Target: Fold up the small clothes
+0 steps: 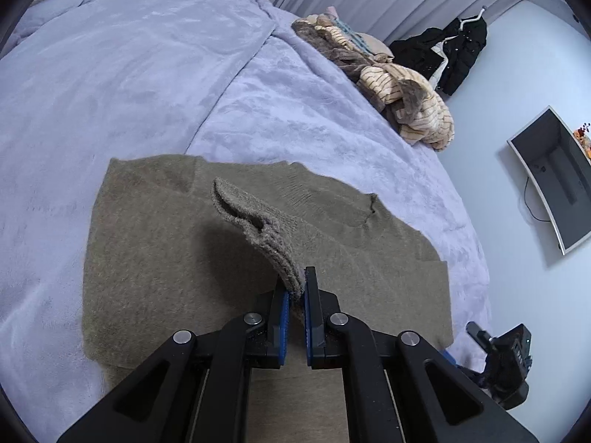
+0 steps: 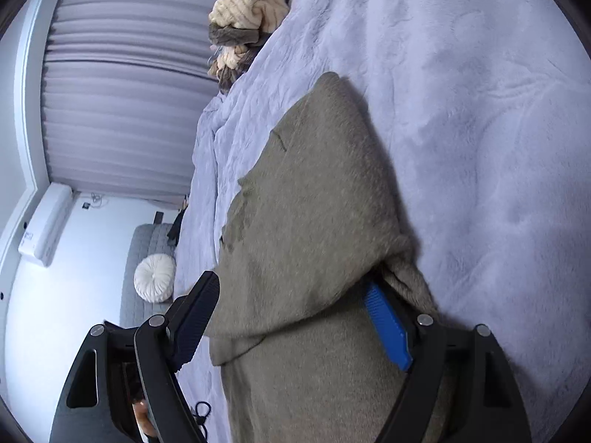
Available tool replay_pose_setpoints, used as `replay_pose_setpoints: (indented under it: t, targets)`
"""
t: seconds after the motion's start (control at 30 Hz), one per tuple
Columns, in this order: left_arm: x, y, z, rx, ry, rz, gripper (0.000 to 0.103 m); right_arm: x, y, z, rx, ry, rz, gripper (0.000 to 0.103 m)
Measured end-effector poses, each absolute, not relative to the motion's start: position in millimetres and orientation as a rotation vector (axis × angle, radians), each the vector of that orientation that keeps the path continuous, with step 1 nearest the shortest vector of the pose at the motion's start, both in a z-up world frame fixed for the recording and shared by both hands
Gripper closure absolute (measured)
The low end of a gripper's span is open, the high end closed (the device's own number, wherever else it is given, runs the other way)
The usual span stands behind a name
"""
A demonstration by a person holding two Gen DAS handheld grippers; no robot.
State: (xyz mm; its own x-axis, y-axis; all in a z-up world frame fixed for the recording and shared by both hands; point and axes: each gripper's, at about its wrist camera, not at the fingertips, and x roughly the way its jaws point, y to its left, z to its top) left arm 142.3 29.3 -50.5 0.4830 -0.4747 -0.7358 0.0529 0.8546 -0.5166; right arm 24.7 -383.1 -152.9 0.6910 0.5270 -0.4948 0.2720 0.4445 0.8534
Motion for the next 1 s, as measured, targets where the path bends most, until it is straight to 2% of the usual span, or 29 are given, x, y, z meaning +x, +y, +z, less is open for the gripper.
replay_pose_setpoints:
  t: [0.07, 0.13, 0.17, 0.33, 0.47, 0.67, 0.93, 1.0]
  targets:
    - [145, 34, -72, -0.468, 1.077, -0.307, 0.096, 30, -385, -155, 1.144, 0.846, 0.171, 0.024]
    - [142, 37, -86, -0.480, 1.106, -0.291, 0.096, 36, -382, -146, 1.036, 0.886, 0.140, 0.079]
    - [138, 37, -88, -0.484, 1.101, -0.298, 0.096, 40, -381, -140, 0.968, 0.897, 0.121, 0.097]
    - [129, 28, -90, -0.427, 1.079, -0.320, 0.096, 43, -391, -124, 0.773, 0.881, 0.069, 0.097]
    - [122, 33, -99, -0.421, 1.098, -0.306, 0.096, 36, -397, -153, 0.787, 0.945, 0.067, 0.099]
    - [102, 45, -92, -0.367, 1.078, -0.286, 0.096, 27, -403, -152, 0.789, 0.938, 0.082, 0.098]
    - [79, 68, -76, -0.326, 1.050, -0.239, 0.096, -3, -408, -133, 0.760, 0.937, 0.083, 0.090]
    - [81, 70, -69, -0.322, 1.039, -0.248, 0.096, -6, -413, -127, 0.751, 0.926, 0.095, 0.084]
